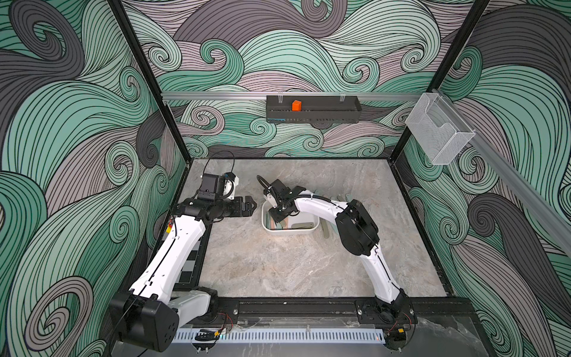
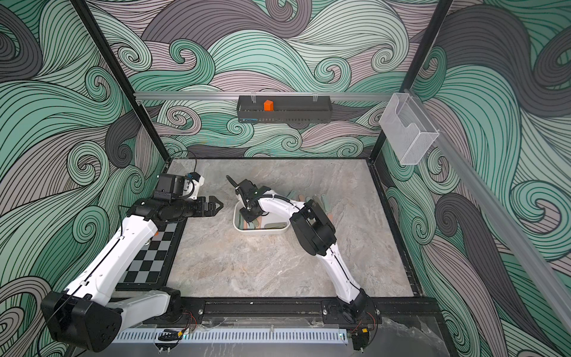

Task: Take the fruit knife out of the storage box
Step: Pick up the fruit knife from the storage box, then place the fruit knife at the center of the board.

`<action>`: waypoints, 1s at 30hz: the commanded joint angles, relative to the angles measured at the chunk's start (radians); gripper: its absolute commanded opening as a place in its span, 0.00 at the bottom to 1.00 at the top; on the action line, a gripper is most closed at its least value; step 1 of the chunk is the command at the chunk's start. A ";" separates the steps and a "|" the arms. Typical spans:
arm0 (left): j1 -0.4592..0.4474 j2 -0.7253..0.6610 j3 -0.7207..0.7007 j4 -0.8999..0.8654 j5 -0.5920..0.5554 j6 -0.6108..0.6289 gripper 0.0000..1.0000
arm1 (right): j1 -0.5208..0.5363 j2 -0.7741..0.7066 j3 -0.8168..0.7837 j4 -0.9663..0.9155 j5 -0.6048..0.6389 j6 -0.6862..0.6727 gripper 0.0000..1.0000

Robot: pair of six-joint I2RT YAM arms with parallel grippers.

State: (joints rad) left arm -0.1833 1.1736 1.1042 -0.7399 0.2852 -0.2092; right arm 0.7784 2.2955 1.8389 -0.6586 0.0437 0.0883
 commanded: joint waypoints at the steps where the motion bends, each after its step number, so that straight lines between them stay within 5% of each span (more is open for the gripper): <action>1: 0.008 -0.015 0.005 0.018 0.040 0.013 0.99 | -0.001 -0.067 0.011 -0.027 0.014 -0.018 0.23; 18: -0.011 0.100 0.067 0.127 0.185 -0.069 0.99 | -0.068 -0.267 -0.063 -0.045 0.027 -0.013 0.22; 30: -0.227 0.318 0.220 0.188 0.120 -0.103 0.99 | -0.349 -0.354 -0.200 -0.058 0.027 0.032 0.19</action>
State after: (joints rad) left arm -0.3763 1.4452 1.2781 -0.5804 0.4225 -0.2989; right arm 0.4717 1.9503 1.6661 -0.6930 0.0570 0.1040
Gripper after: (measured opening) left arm 0.987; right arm 0.236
